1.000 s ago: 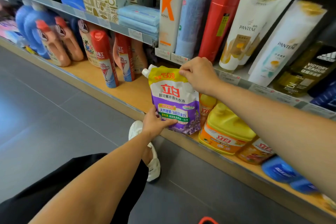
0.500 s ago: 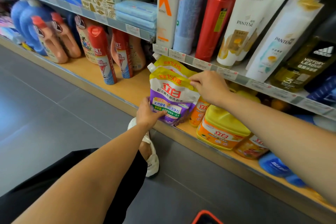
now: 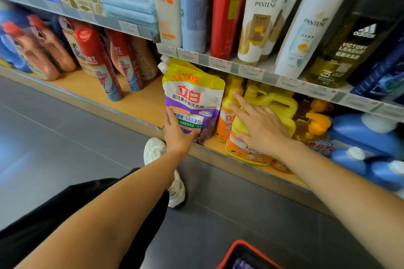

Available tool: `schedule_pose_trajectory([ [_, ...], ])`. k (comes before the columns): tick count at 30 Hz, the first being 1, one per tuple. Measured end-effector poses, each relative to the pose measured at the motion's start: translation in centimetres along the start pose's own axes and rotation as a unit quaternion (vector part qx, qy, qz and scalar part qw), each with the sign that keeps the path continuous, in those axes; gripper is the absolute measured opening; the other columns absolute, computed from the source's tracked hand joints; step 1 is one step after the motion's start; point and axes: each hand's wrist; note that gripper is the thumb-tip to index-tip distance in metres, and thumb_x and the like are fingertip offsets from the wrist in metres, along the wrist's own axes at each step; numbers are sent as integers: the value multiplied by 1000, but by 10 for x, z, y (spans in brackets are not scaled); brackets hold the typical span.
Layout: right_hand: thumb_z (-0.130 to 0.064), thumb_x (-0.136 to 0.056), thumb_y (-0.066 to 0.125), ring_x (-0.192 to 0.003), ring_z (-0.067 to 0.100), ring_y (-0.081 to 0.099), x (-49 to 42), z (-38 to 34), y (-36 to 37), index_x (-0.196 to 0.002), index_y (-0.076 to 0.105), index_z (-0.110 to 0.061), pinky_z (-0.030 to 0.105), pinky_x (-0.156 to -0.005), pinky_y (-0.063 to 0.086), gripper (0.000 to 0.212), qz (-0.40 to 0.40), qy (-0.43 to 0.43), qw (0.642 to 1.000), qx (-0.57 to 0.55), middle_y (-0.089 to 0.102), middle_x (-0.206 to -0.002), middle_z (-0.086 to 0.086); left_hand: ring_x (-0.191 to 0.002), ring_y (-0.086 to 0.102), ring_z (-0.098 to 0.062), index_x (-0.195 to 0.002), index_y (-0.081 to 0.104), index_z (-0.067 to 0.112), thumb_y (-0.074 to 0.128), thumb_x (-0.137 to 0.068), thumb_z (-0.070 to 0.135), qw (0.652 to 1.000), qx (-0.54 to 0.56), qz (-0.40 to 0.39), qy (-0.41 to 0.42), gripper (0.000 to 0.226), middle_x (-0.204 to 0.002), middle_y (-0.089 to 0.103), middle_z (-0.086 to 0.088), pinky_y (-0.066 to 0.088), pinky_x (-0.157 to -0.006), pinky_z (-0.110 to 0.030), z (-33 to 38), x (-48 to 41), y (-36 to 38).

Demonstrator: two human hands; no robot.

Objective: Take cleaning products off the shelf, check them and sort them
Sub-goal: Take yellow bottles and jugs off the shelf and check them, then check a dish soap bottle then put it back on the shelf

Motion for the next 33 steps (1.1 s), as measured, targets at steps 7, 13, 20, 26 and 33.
schedule_pose_trajectory([
  [7, -52, -83, 73, -142, 22, 35, 1, 3, 0, -157, 22, -30, 40, -116, 29, 93, 15, -15, 1000, -3, -15, -166, -12, -139, 45, -30, -161, -1, 29, 91, -74, 33, 999, -18, -27, -6, 127, -153, 37, -9, 46, -108, -51, 6, -19, -6],
  [13, -39, -81, 80, -149, 20, 23, 10, 7, -19, -149, 45, -31, 43, -120, 20, 77, 14, -8, 984, -175, 21, -165, -6, -133, 52, -35, -161, -5, 19, 82, -80, 47, 979, -181, -91, -30, 122, -155, 42, -10, 50, -100, -53, 17, -6, -26],
  [20, -22, -81, 80, -112, 27, 54, 86, 48, -33, -118, 71, -15, 46, -95, 44, 38, 229, 80, 952, -189, 69, -119, 2, -108, 64, -27, -127, 61, 25, 74, -83, 49, 940, -305, -122, 93, 52, -122, 68, -4, 48, -74, -33, 80, 39, -44],
  [26, -29, -87, 74, -121, 29, 49, 124, 96, -33, -142, 50, -18, 43, -96, 46, 61, 111, 183, 963, -163, 49, -144, 2, -91, 67, -8, -107, 75, 27, 75, -85, 43, 910, -286, -192, 232, 26, -103, 74, 11, 54, -70, -27, 142, 94, -53],
  [33, -32, -90, 71, -123, 33, 54, 102, 117, -27, -150, 36, -20, 43, -92, 46, 70, 57, 207, 955, -205, 47, -144, 9, -87, 69, -1, -103, 76, 26, 78, -86, 40, 867, -237, -316, 305, 22, -96, 74, 13, 60, -80, -31, 188, 146, -50],
])
Point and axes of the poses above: each hand's wrist, its own x-axis away from the middle knuckle, its own y-axis out of the palm, z = x × y
